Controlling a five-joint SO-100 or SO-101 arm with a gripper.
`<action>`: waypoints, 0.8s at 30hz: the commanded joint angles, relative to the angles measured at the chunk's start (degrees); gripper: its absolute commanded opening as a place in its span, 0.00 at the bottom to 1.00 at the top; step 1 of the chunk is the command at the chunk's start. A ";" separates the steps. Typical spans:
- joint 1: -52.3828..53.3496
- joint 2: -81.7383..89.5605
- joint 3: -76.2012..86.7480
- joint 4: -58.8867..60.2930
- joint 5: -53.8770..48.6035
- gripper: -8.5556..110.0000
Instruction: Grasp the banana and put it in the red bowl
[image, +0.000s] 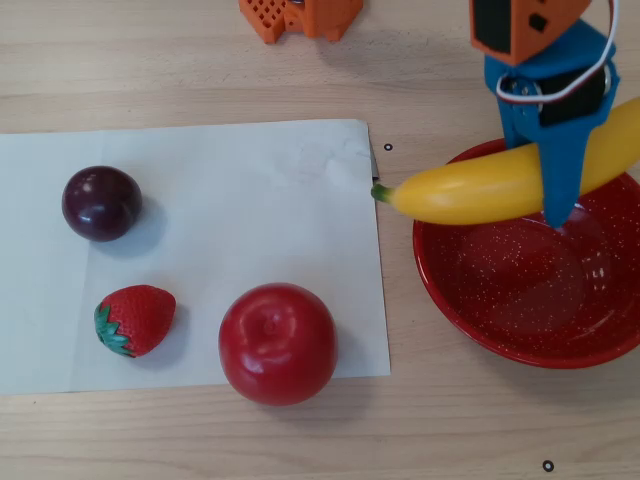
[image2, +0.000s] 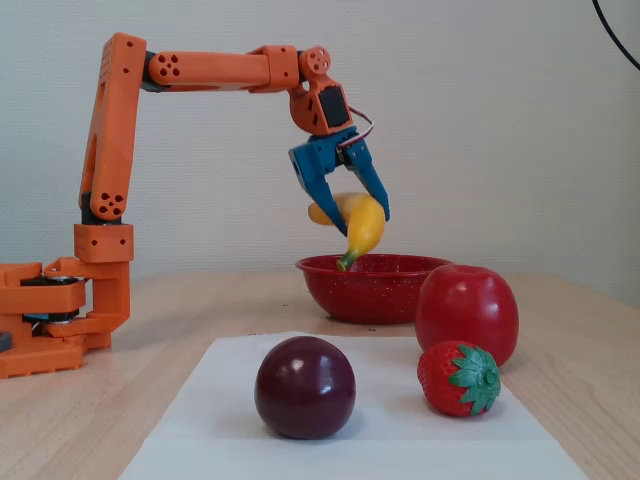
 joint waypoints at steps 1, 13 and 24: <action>1.85 5.01 -2.11 -3.78 1.05 0.21; 2.99 5.71 3.78 -7.91 3.87 0.35; 1.23 6.59 -5.71 2.02 0.70 0.21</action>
